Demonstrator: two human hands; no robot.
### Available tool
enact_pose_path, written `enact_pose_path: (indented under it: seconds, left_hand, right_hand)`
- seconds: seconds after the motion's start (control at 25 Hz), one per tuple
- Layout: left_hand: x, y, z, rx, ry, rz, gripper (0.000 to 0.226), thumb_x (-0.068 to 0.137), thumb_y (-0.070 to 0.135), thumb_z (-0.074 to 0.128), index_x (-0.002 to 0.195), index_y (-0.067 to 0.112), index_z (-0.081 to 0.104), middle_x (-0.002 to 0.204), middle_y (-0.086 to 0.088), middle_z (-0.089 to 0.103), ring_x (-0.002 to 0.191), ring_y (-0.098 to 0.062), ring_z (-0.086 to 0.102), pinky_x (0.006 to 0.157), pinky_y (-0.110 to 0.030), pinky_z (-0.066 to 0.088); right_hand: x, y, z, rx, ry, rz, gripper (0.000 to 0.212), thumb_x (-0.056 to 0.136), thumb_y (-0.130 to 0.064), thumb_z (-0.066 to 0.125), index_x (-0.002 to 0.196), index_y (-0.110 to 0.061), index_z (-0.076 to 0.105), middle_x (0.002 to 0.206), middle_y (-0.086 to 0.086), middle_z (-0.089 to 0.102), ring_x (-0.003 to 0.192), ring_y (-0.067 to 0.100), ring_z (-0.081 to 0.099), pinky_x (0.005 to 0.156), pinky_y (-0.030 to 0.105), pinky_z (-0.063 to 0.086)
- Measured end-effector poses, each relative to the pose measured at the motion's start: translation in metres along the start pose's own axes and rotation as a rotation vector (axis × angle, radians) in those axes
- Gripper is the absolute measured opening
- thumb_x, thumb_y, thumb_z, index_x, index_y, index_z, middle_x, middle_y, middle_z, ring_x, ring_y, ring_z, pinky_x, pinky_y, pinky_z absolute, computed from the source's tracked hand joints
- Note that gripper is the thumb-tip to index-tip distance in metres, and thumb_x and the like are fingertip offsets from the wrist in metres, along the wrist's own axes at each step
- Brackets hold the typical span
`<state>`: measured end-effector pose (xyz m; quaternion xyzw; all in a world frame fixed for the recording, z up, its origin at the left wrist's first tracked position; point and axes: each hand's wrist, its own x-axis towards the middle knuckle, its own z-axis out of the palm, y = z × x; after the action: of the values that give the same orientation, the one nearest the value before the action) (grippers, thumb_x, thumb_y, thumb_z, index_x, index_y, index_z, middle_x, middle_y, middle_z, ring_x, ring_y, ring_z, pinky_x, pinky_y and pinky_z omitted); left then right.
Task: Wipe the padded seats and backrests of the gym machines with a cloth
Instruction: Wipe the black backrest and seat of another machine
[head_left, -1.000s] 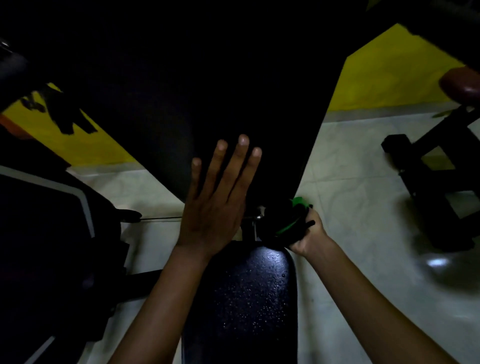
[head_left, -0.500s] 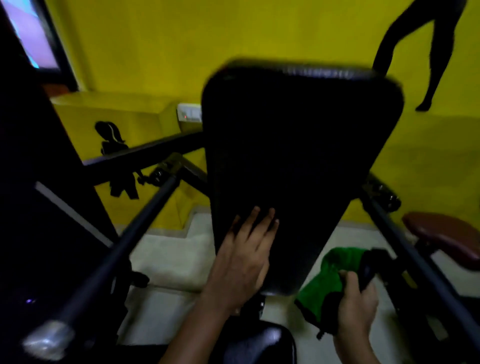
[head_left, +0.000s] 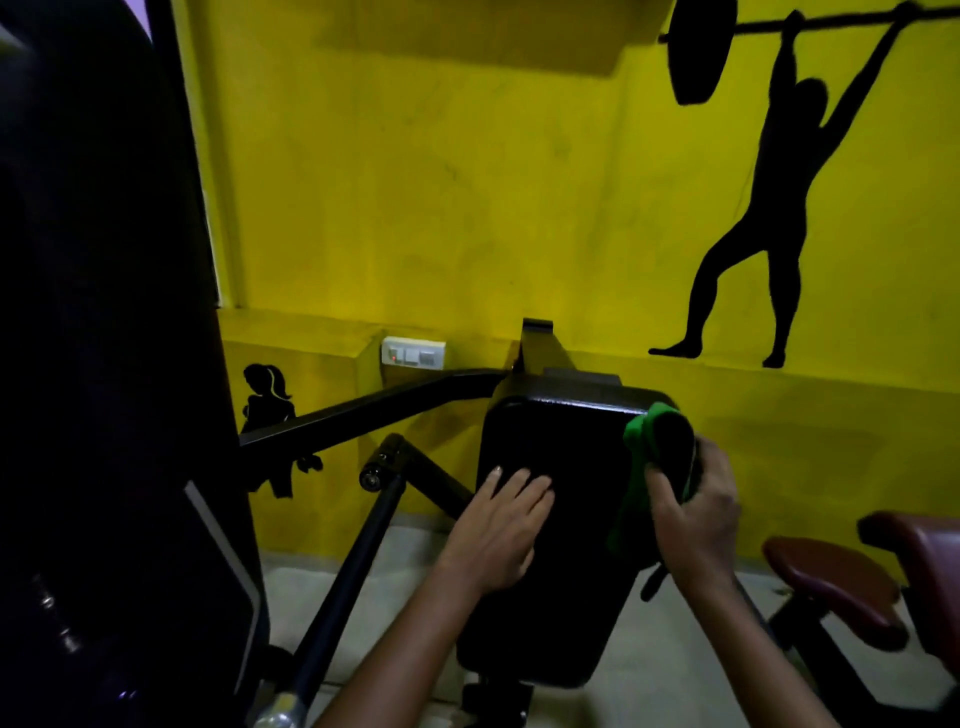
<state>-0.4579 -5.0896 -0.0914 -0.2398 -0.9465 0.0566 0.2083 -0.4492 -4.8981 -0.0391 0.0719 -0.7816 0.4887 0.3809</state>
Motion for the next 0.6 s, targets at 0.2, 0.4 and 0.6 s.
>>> enact_pose_path:
  seconds: [0.2,0.4,0.6]
  left_hand:
    - [-0.006,-0.016,-0.009,-0.151,-0.009,-0.045,0.066,0.090,0.024,0.056,0.148,0.010,0.027,0.156,-0.004,0.022,0.143,-0.023,0.018,0.117,-0.041,0.014]
    - [-0.012,-0.045,0.005,-0.141,0.061,0.100,0.058,0.073,0.030,0.072,0.127,0.011,0.058,0.135,-0.013,0.052,0.129,-0.025,0.041,0.109,-0.037,0.030]
    - [-0.024,-0.090,0.028,-0.312,0.184,0.184,0.063,0.073,0.027,0.072,0.131,0.012,0.055,0.137,-0.005,0.054,0.128,-0.021,0.049,0.101,-0.039,0.044]
  right_hand:
    - [0.030,-0.016,0.017,-0.267,-0.150,-0.278,0.060,0.075,-0.030,0.061,0.130,-0.008,0.052,0.119,0.018,0.053,0.105,0.031,0.053,0.080,0.028,0.041]
    - [0.031,-0.022,0.056,-0.648,-0.221,-0.578,0.071,0.066,-0.022,0.080,0.131,-0.013,0.054,0.125,0.023,0.053,0.106,0.043,0.054,0.079,0.050,0.050]
    - [0.039,-0.057,0.101,-0.883,-0.226,-0.696,0.058,0.073,-0.039,0.057,0.124,-0.012,0.060,0.119,0.023,0.057,0.093,0.042,0.056,0.068,0.046,0.049]
